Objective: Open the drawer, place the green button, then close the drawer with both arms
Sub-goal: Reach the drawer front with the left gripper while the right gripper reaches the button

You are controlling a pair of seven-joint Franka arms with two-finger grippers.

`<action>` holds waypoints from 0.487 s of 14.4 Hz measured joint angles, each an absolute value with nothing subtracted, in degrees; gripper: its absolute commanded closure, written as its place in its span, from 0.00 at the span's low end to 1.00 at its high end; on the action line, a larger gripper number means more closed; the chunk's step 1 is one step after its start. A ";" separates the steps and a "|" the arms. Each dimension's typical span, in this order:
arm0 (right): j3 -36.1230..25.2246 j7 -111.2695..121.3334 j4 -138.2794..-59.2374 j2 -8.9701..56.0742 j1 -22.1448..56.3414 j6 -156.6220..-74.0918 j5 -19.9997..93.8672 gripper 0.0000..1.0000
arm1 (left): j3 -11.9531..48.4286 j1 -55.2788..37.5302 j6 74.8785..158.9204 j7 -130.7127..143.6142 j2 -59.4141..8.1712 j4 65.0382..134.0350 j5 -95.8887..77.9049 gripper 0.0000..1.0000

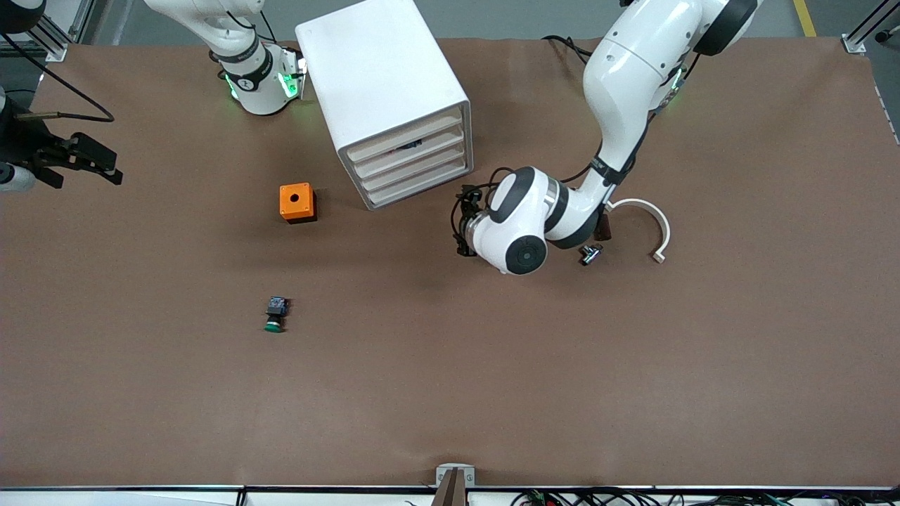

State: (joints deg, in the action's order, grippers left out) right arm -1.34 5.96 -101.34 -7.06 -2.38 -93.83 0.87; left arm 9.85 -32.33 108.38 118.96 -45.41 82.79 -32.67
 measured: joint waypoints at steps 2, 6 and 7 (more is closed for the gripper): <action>-1.37 5.96 -101.28 -7.06 -2.75 -93.83 0.87 0.00 | 9.86 -33.79 108.51 124.23 -46.50 82.71 -33.18 0.11; -1.37 5.96 -101.23 -7.05 -3.14 -93.83 0.90 0.00 | 9.86 -35.73 109.00 130.61 -47.45 82.59 -37.44 0.42; -1.37 5.96 -101.23 -7.03 -3.24 -93.84 0.90 0.00 | 9.86 -35.76 109.00 131.61 -47.45 82.52 -38.49 0.43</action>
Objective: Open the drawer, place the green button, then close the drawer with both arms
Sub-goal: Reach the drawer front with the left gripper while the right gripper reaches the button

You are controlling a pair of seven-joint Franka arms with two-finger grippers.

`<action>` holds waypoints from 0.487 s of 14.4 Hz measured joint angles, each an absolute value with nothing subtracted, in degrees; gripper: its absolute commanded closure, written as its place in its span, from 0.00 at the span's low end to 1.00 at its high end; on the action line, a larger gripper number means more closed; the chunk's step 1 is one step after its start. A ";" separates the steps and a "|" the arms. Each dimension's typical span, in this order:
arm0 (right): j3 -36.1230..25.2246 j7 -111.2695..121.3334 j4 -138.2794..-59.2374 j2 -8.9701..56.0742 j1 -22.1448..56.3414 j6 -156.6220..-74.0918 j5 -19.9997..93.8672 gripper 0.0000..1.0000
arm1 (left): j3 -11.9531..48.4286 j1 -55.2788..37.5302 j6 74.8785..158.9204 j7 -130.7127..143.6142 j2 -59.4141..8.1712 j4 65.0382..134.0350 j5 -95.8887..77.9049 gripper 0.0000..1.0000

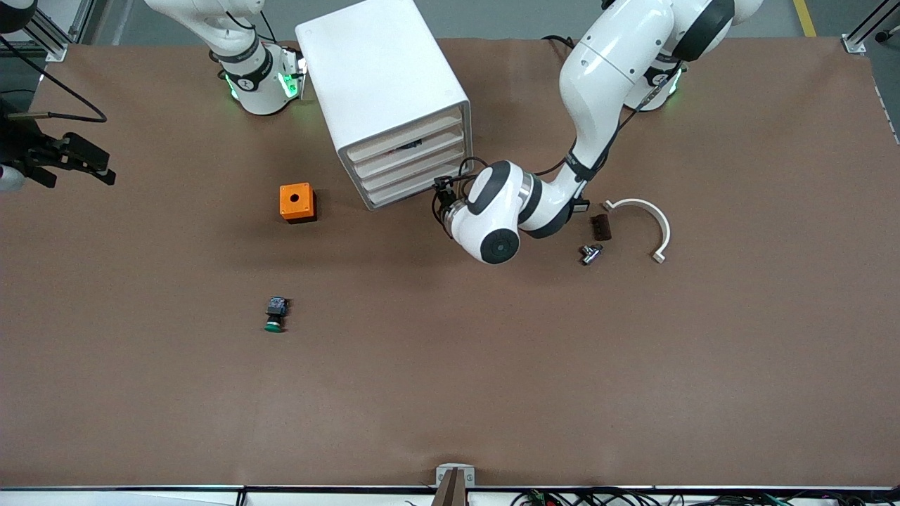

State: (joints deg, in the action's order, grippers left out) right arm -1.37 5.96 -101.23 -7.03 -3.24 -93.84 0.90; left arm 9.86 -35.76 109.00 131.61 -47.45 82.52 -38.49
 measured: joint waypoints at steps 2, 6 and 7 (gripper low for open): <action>-1.37 5.96 -101.23 -6.92 -3.34 -94.11 0.90 0.00 | 9.82 -35.73 108.96 133.21 -47.45 82.42 -41.01 0.43; -1.37 5.96 -101.01 -3.78 -3.46 -96.38 0.92 0.00 | 9.96 -36.99 107.62 133.93 -47.45 82.38 -45.07 0.46; -1.38 5.96 -100.64 -1.93 -3.53 -96.76 0.91 0.00 | 9.98 -37.71 107.41 134.32 -47.48 82.39 -45.21 0.48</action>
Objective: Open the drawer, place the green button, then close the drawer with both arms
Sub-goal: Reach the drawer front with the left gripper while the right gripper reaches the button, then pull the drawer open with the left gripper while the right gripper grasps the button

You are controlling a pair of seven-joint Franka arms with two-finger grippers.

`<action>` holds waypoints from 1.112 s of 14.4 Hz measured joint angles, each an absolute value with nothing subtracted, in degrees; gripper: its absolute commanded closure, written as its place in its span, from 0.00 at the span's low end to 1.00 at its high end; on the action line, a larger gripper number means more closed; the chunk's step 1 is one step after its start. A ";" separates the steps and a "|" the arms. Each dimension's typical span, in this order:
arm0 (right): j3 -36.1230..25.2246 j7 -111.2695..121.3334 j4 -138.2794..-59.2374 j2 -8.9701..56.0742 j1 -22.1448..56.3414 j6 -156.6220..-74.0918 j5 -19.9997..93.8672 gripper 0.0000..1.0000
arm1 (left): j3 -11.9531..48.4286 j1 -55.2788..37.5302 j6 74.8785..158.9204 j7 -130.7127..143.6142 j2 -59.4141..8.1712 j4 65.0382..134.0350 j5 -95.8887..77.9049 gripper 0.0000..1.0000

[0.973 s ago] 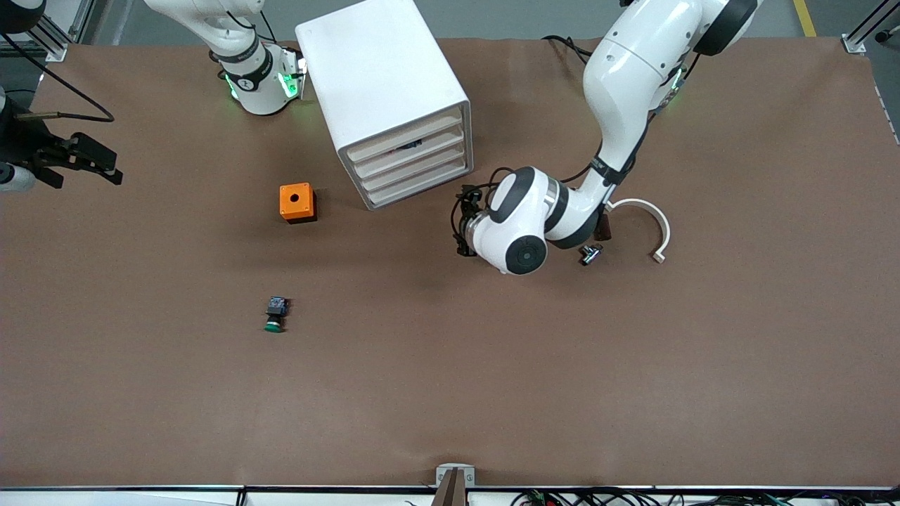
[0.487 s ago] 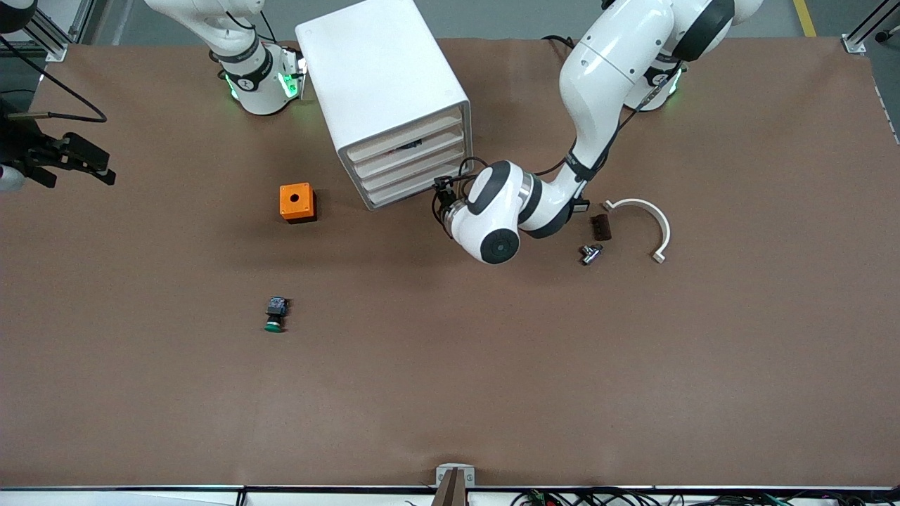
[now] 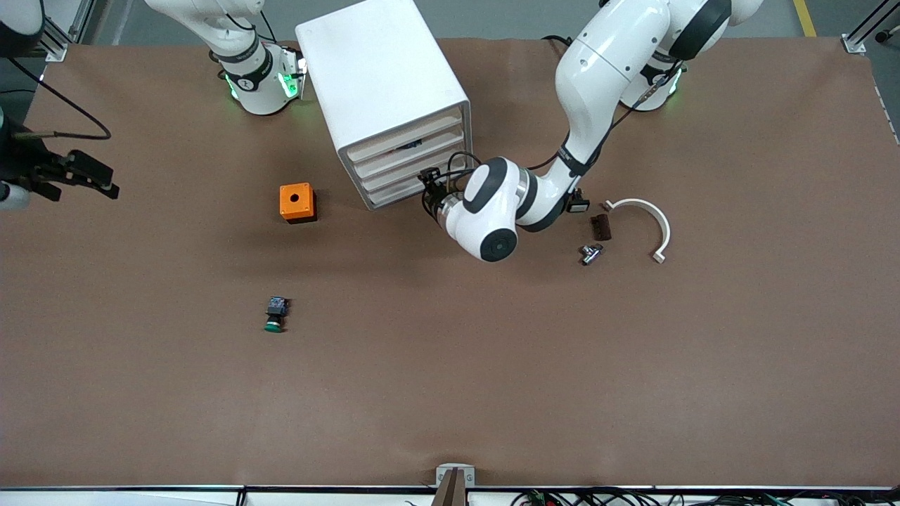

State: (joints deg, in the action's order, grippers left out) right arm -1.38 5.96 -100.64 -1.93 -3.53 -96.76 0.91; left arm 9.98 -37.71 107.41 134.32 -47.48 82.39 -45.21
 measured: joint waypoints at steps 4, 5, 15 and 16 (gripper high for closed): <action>-1.41 5.88 -97.91 6.64 -4.13 -98.86 0.94 0.00 | 10.00 -39.85 106.81 134.97 -47.82 82.45 -46.34 0.64; -1.27 4.74 -98.03 7.97 -4.08 -100.64 1.01 0.00 | 10.00 -40.06 106.49 134.97 -47.88 82.46 -46.49 0.72; -0.10 -13.28 -116.18 16.33 4.70 -135.07 1.08 0.00 | 9.74 -40.26 105.68 135.51 -49.24 82.15 -46.58 1.00; -0.07 -14.84 -117.03 17.44 5.62 -137.44 1.08 0.00 | 9.64 -40.25 105.67 135.51 -49.24 82.10 -46.58 1.00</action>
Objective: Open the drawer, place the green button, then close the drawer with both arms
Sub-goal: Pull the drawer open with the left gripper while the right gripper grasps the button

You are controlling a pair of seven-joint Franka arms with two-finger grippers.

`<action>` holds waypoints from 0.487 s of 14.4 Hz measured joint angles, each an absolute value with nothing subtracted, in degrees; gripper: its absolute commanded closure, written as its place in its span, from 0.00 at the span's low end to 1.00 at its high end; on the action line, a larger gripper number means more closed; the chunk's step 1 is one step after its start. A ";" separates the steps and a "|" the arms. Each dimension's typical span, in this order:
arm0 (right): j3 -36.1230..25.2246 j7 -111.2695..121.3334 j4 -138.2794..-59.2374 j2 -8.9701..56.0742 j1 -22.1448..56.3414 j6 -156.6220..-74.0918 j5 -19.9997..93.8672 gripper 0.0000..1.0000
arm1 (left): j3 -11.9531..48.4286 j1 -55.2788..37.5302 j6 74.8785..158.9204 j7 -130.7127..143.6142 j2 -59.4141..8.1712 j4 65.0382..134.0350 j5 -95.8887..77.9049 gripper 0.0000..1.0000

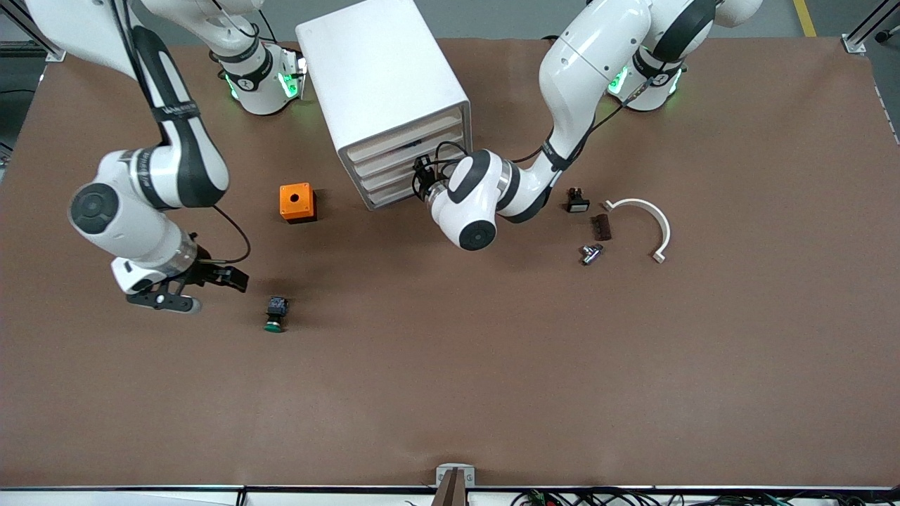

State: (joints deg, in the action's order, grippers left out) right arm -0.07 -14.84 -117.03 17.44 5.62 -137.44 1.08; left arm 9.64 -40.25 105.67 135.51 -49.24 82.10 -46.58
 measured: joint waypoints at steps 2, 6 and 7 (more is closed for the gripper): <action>-0.01 -17.73 -117.50 19.97 7.58 -141.78 1.08 0.00 | 8.75 -40.10 105.64 135.50 -49.23 81.64 -46.58 1.00; 0.00 -19.62 -117.60 25.31 9.52 -148.67 1.08 0.00 | 4.06 -38.59 105.12 133.40 -49.18 78.91 -46.57 1.00; 0.00 -19.63 -117.60 26.24 9.59 -149.70 1.08 0.00 | 3.46 -37.53 105.12 132.13 -49.18 78.42 -46.57 1.00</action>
